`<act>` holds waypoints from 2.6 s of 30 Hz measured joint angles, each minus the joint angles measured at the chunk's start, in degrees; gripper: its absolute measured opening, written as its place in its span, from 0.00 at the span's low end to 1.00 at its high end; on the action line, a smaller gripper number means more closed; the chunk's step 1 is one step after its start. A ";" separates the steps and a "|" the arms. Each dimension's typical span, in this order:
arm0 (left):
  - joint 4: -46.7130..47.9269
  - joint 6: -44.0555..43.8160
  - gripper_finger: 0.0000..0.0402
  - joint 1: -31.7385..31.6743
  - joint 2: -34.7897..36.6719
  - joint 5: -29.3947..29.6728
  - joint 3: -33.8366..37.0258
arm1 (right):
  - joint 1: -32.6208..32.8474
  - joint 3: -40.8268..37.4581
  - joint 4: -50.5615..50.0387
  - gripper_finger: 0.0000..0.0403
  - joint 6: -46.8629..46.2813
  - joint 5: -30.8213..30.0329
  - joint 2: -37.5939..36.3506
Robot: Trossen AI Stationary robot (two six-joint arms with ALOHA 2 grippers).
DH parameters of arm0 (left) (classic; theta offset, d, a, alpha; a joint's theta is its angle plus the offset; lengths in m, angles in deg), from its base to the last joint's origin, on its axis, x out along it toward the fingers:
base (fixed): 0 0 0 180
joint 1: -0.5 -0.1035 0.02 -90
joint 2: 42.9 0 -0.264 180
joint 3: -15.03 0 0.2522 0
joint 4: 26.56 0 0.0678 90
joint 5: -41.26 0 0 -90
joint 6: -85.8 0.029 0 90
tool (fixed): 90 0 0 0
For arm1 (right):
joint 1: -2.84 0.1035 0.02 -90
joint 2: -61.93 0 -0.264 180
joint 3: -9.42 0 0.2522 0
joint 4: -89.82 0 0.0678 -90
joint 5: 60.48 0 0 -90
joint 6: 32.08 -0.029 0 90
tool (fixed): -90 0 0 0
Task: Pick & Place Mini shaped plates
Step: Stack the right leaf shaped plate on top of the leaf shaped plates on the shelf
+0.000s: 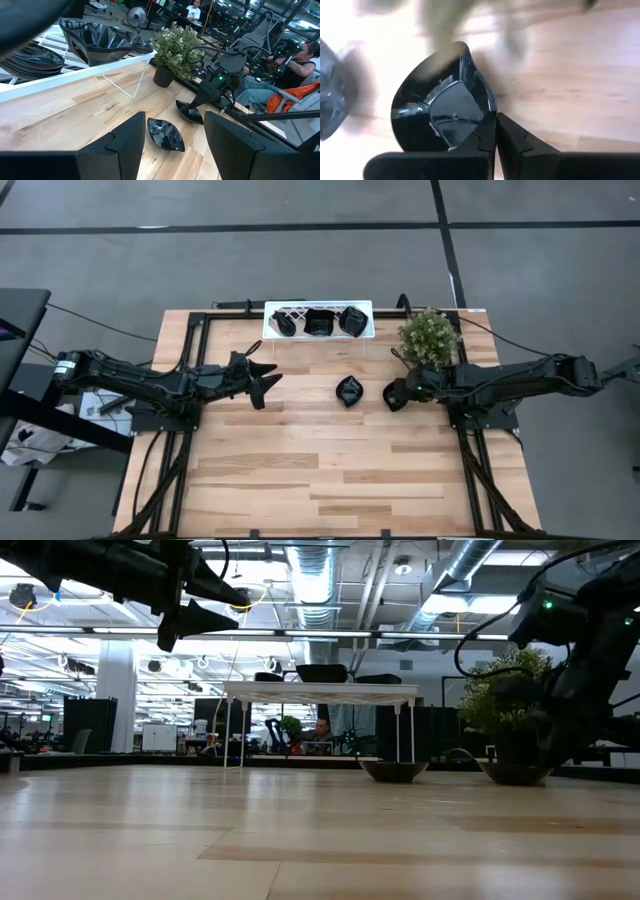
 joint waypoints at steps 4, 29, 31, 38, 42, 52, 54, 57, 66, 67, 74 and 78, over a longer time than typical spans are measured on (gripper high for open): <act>-0.02 -0.02 0.51 0.00 0.00 0.00 0.00 | 1.18 1.28 -0.45 0.01 0.19 1.39 0.04; -0.27 -0.02 0.51 0.00 0.00 0.00 0.00 | 6.75 18.98 -8.75 0.00 11.21 2.28 0.04; -0.28 -0.02 0.51 0.00 0.00 0.00 0.00 | 6.75 20.64 -8.73 0.00 12.67 2.30 0.04; -0.31 -0.02 0.51 0.00 0.00 0.00 0.00 | 5.71 27.72 -8.71 0.00 20.45 1.54 0.04; -0.33 -0.02 0.51 -0.02 0.00 0.00 0.00 | 3.44 31.56 -8.69 0.00 26.47 1.33 0.04; -0.41 -0.02 0.51 -0.01 0.00 0.00 0.00 | -6.33 38.19 -8.40 0.00 40.03 3.23 1.03; -0.42 -0.02 0.51 -0.01 0.00 0.00 0.00 | -8.43 39.47 -8.40 0.00 42.58 5.21 2.22; -0.42 -0.02 0.51 -0.01 0.00 0.00 0.00 | -11.38 41.62 -7.53 0.00 47.08 7.56 5.12; -0.92 -0.61 0.51 -0.02 0.02 0.00 0.00 | -20.18 52.33 -7.70 0.00 58.26 12.93 15.69; -1.04 -1.70 0.51 -0.02 0.02 0.00 0.00 | -21.08 53.66 -7.91 0.00 59.50 13.53 16.95; -1.34 -1.65 0.51 -0.02 2.66 -0.34 0.00 | -26.94 61.10 -12.07 0.00 64.98 15.35 24.71; -1.21 5.01 0.51 -0.13 8.01 -2.91 0.00 | -30.00 63.14 -12.00 0.00 66.81 19.29 28.27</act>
